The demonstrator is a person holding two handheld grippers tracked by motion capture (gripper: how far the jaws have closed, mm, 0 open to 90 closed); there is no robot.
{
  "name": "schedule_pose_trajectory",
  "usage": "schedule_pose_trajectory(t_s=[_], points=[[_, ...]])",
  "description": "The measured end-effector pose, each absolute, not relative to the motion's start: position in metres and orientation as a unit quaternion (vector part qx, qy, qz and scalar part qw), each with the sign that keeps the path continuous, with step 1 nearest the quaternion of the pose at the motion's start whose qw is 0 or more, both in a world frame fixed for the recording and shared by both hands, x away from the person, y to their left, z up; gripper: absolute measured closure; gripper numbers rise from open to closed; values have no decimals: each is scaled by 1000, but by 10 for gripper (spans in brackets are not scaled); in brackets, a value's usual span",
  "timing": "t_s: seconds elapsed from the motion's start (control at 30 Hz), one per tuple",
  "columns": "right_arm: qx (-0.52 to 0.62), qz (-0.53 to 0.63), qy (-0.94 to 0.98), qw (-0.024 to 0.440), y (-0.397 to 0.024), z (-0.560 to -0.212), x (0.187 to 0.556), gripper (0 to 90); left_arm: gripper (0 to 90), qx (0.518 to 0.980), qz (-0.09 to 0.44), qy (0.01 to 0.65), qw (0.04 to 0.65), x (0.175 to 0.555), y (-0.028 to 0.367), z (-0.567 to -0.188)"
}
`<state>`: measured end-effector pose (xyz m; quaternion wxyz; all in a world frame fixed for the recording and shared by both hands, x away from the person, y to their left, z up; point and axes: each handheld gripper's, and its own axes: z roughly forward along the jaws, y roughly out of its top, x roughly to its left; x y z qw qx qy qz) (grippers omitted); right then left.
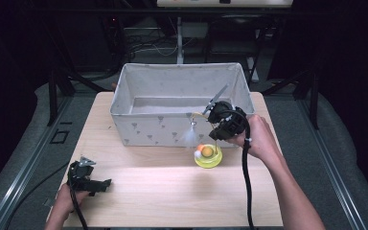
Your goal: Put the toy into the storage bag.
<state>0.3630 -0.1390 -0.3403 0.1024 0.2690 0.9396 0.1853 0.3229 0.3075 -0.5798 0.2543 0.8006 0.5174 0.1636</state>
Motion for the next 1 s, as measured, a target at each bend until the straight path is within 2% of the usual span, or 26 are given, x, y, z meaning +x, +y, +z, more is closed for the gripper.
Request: schedule_pose_trajectory(t_s=[1.0], points=[[267, 195, 938, 107, -136, -303, 365, 881, 0, 800, 164, 517, 255, 323, 307, -580]])
